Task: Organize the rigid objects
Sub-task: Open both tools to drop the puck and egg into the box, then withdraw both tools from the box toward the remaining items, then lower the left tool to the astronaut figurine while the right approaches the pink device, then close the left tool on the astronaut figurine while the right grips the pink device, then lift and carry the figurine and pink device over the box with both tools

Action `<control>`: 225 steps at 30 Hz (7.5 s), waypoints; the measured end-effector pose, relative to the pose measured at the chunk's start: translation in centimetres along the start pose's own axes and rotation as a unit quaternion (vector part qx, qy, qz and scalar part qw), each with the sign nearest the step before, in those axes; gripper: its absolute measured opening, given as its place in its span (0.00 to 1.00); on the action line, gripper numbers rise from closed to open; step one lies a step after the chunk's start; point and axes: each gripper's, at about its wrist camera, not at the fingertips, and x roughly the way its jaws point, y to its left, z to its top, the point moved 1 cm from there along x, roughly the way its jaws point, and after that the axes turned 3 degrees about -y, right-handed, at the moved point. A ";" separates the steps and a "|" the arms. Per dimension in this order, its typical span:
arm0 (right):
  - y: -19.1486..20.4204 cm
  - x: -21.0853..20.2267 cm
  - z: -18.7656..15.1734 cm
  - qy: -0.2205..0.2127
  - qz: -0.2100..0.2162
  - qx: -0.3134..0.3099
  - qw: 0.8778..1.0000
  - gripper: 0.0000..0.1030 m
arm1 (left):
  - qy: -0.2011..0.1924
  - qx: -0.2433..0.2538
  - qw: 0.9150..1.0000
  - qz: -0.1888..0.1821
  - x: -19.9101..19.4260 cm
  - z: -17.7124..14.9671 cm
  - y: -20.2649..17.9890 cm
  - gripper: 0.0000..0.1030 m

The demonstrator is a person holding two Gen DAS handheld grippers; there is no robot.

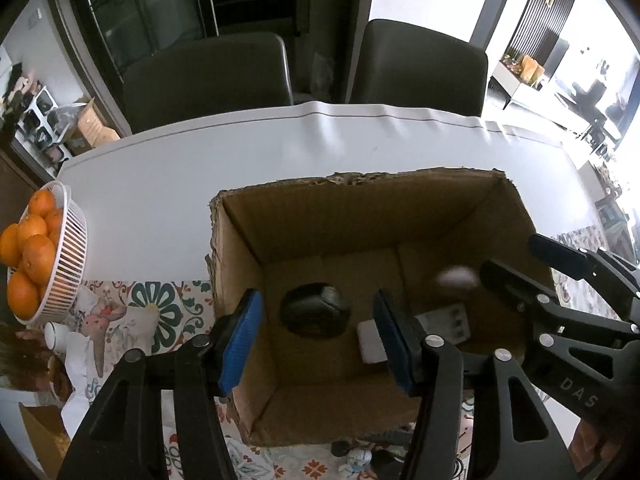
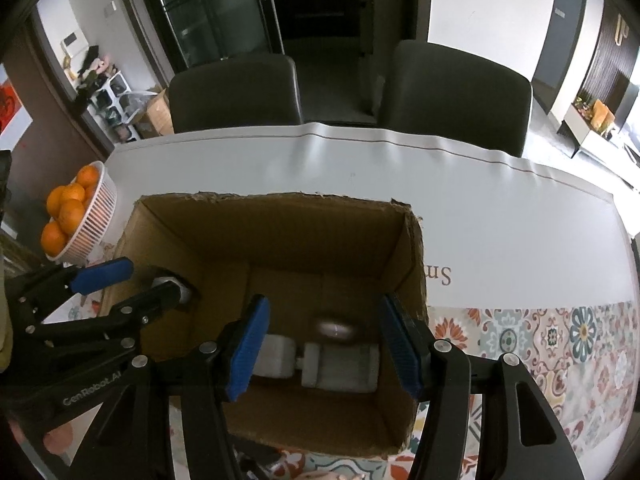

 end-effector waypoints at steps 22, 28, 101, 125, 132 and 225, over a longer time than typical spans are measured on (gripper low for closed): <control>0.4 -7.1 -3.4 -0.074 -0.032 0.022 0.997 0.60 | -0.074 0.014 0.997 0.023 -6.8 -4.3 -1.1 0.68; 0.8 -7.9 -4.7 -0.077 -0.031 0.019 0.996 0.62 | -0.077 0.017 0.997 0.025 -7.3 -5.8 -1.0 0.68; 1.5 -4.1 -22.4 0.067 -0.059 0.004 0.996 0.63 | 0.027 0.085 0.995 0.033 -2.2 -22.1 -2.7 0.68; 1.2 2.2 -22.8 0.137 -0.026 0.017 0.990 0.71 | 0.089 0.075 0.993 -0.016 3.6 -22.1 -2.2 0.63; 1.1 3.2 -22.7 0.139 -0.013 0.026 0.990 0.71 | 0.100 0.054 0.993 -0.043 5.0 -21.7 -2.0 0.59; -0.7 8.2 -18.5 0.098 -0.036 0.006 0.995 0.79 | 0.040 -0.007 0.999 0.000 5.0 -20.0 -1.7 0.25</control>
